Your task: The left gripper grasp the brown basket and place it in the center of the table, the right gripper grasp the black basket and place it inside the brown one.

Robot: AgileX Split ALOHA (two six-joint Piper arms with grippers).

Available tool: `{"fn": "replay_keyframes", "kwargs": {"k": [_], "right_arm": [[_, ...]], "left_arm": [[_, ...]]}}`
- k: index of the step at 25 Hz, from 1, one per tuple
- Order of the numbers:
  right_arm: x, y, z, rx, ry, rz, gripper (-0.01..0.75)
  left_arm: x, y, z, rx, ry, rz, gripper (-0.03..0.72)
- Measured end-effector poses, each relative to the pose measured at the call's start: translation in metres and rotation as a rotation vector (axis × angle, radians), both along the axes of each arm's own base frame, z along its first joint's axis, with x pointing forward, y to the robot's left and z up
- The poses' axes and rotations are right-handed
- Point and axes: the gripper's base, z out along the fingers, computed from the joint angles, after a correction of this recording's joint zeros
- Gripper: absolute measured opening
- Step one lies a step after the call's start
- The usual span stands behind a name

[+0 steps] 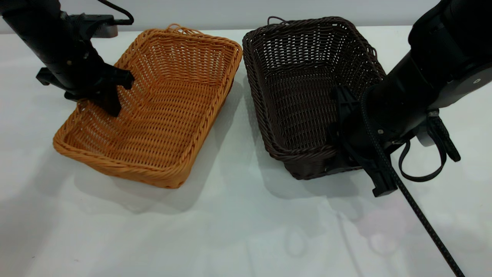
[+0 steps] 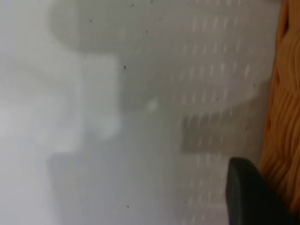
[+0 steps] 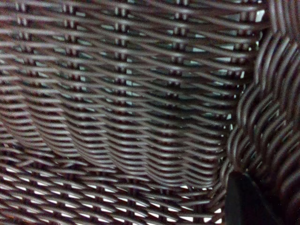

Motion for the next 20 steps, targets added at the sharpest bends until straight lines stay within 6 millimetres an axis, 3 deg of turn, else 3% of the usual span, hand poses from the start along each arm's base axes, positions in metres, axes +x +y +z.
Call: {"fn": "replay_keyframes", "kwargs": {"k": [2,6,11,15,20], "right_arm": [[0.001,0.000,0.001,0.002,-0.001,-0.006,0.097],[0.009,-0.009,0.013,0.008,-0.044,-0.007,0.093],[0.033,-0.047,0.045,0.008,-0.181,0.059,0.092],[0.053,-0.082,0.078,0.058,-0.315,0.198,0.092],[0.076,-0.115,0.116,0.175,-0.420,0.477,0.092]], "left_arm": [[0.000,0.000,0.000,0.000,0.005,-0.001,0.087],[0.000,0.000,0.000,-0.001,0.004,-0.002,0.076],[0.003,-0.003,0.007,0.019,-0.048,-0.081,0.076],[0.010,-0.017,0.014,0.085,-0.155,-0.332,0.076],[0.010,-0.066,0.021,0.248,-0.352,-0.869,0.076]]}}
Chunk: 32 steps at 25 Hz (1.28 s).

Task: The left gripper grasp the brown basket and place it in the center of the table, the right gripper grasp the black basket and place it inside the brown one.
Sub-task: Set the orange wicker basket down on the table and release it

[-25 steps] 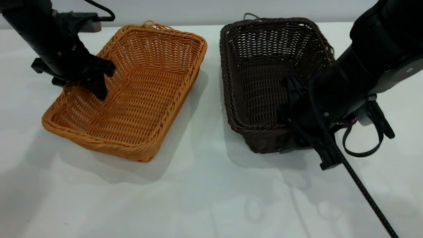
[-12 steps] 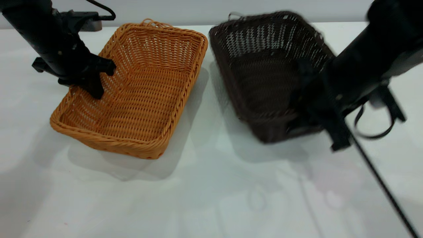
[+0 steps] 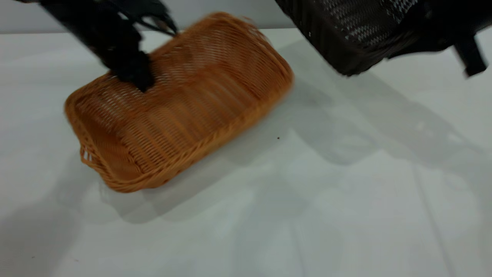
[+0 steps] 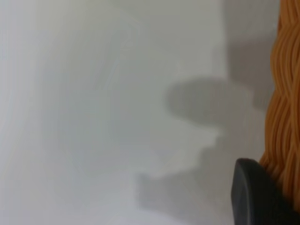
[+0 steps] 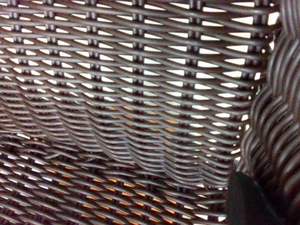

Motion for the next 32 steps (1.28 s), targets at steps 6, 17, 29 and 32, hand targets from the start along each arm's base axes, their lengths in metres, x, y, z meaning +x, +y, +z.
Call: {"fn": "replay_keyframes", "kwargs": {"k": [6,17,29,32], "right_arm": [[0.017,-0.035,0.039,-0.054,-0.056,0.232,0.092],[0.023,-0.042,0.054,-0.070,-0.074,0.282,0.091],[0.023,-0.042,0.054,-0.068,-0.071,0.281,0.091],[0.023,-0.042,0.054,-0.068,-0.071,0.282,0.091]], "left_arm": [[-0.012,-0.068,-0.005,0.152,-0.112,-0.475,0.076],[-0.015,-0.091,-0.006,0.143,-0.085,-0.518,0.076],[-0.017,-0.091,-0.007,0.105,-0.039,-0.434,0.193],[-0.016,-0.091,0.000,0.086,-0.045,-0.407,0.333]]}}
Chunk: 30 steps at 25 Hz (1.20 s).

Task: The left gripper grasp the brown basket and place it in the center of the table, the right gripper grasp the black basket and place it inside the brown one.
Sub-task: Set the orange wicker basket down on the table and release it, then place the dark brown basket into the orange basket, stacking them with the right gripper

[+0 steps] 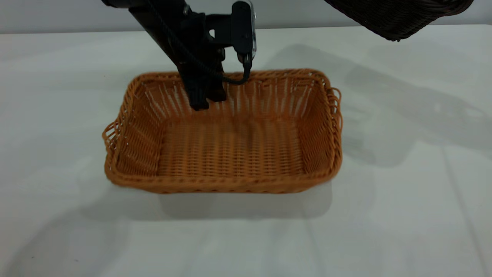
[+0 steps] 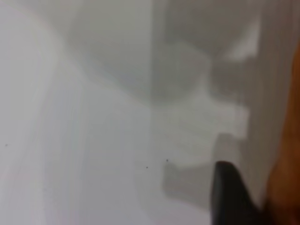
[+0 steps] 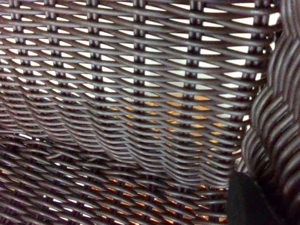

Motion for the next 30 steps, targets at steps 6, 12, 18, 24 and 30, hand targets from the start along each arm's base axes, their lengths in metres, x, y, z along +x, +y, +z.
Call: {"fn": "replay_keyframes", "kwargs": {"k": [6,12,18,24,30], "right_arm": [[0.000,0.000,0.000,-0.001,0.000,0.000,0.091],[0.001,0.002,-0.008,-0.001,0.020,0.010,0.091],[-0.006,0.070,-0.016,-0.096,0.039,0.241,0.090],[-0.030,0.149,-0.041,-0.207,0.088,0.483,0.090],[-0.032,0.167,-0.080,-0.244,0.139,0.509,0.090]], "left_arm": [[-0.008,0.001,0.080,-0.049,-0.017,-0.003,0.485],[-0.055,0.023,0.200,-0.073,0.030,-0.044,0.488],[-0.102,0.048,0.301,-0.193,-0.181,-0.040,0.474],[-0.130,0.063,0.343,-0.264,-0.294,-0.026,0.474],[-0.133,0.064,0.344,-0.272,-0.283,-0.012,0.472]]}}
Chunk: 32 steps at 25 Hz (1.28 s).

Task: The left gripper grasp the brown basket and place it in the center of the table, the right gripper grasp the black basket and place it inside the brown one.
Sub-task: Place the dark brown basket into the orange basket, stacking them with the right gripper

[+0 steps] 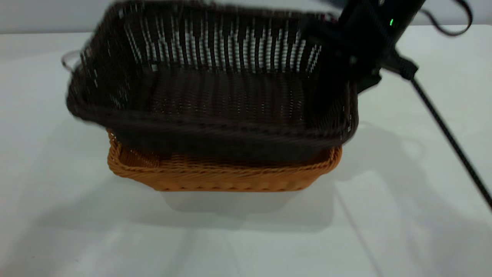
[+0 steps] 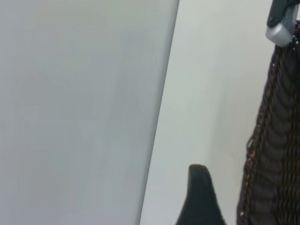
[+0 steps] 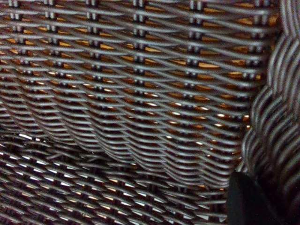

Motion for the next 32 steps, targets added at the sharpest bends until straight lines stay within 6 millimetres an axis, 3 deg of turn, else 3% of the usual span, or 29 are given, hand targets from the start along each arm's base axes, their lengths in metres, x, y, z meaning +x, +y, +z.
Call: {"fn": "replay_keyframes", "kwargs": {"k": [5,9,14,21,27,30,32], "right_arm": [[0.005,-0.001,-0.025,-0.038,-0.021,-0.008,0.090],[0.009,-0.003,-0.028,-0.073,-0.062,0.018,0.092],[0.019,-0.001,-0.019,-0.086,-0.107,0.065,0.136],[0.028,0.003,-0.001,-0.068,-0.096,0.125,0.351],[0.028,-0.005,-0.003,-0.158,-0.113,0.193,0.451],[0.033,-0.010,0.010,-0.227,-0.138,0.231,0.462],[0.039,-0.012,0.030,-0.271,-0.160,0.247,0.465]], "left_arm": [[0.000,0.000,0.000,0.000,0.002,0.000,0.472],[0.000,0.000,-0.001,0.001,0.004,0.001,0.472],[0.000,0.000,0.000,-0.001,0.005,0.001,0.472],[0.000,0.000,0.000,-0.002,0.007,0.003,0.472],[0.000,0.000,0.000,-0.002,0.007,0.003,0.472],[0.000,0.000,0.000,-0.002,0.007,0.003,0.472],[-0.001,0.000,0.000,-0.003,0.005,0.004,0.472]]}}
